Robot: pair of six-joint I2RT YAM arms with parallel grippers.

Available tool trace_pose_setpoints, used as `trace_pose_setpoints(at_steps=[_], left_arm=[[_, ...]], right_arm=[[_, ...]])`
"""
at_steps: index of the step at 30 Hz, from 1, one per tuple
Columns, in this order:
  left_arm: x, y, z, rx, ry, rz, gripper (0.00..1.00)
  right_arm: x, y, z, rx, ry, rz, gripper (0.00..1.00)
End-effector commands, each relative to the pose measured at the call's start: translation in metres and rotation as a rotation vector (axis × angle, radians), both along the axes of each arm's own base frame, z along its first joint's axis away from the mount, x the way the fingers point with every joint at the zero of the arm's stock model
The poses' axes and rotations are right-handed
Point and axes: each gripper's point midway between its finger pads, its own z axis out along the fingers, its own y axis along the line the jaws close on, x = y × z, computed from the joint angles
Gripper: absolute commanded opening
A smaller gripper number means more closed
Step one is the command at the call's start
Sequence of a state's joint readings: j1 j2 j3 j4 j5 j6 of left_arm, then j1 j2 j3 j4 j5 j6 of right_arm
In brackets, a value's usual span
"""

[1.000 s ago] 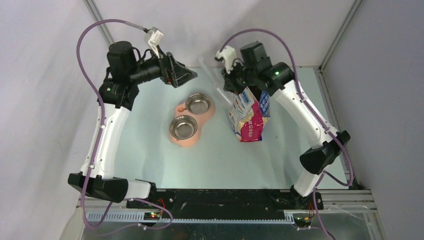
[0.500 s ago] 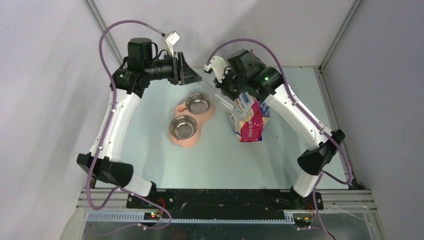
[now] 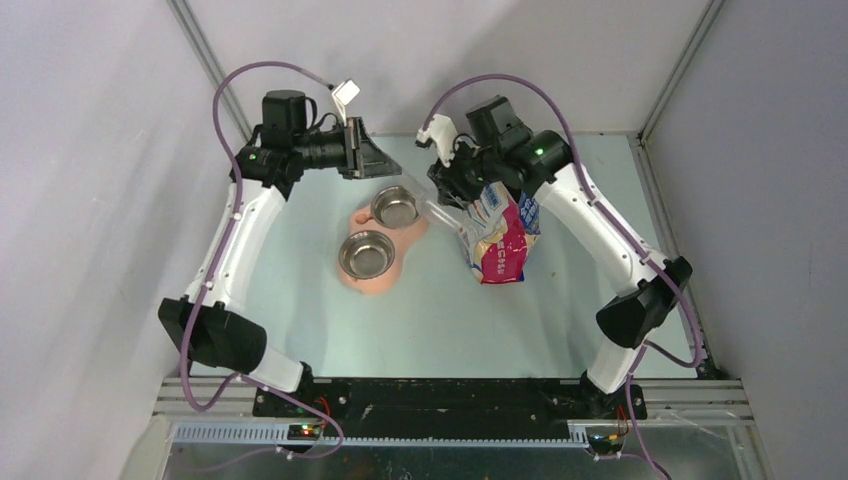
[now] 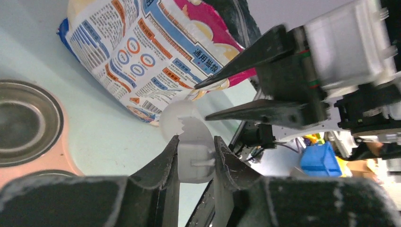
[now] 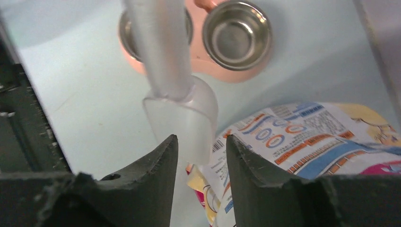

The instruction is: Serve the pet food

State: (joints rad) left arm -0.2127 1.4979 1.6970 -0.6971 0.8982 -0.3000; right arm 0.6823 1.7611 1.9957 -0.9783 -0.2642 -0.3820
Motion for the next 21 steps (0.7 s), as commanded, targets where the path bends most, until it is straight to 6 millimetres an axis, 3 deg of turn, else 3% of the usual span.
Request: trace_pose_setpoints(at_steps=[1, 7, 12, 15, 21], left_arm=[[-0.006, 0.002, 0.022, -0.161, -0.036, -0.075, 0.0], [-0.017, 0.002, 0.028, -0.284, -0.028, -0.162, 0.0], [-0.021, 0.002, 0.035, -0.356, 0.037, -0.176, 0.0], [-0.023, 0.003, 0.045, -0.403, 0.053, -0.201, 0.0], [-0.028, 0.003, 0.044, -0.401, 0.074, -0.231, 0.0]], right_arm=[[-0.042, 0.005, 0.046, 0.241, 0.103, 0.221, 0.49], [-0.039, -0.004, 0.048, 0.301, 0.153, 0.26, 0.53], [-0.034, -0.003, 0.056, 0.317, 0.07, 0.262, 0.54], [-0.027, 0.002, 0.05, 0.326, -0.01, 0.25, 0.55], [-0.02, 0.005, 0.046, 0.311, -0.08, 0.212, 0.46]])
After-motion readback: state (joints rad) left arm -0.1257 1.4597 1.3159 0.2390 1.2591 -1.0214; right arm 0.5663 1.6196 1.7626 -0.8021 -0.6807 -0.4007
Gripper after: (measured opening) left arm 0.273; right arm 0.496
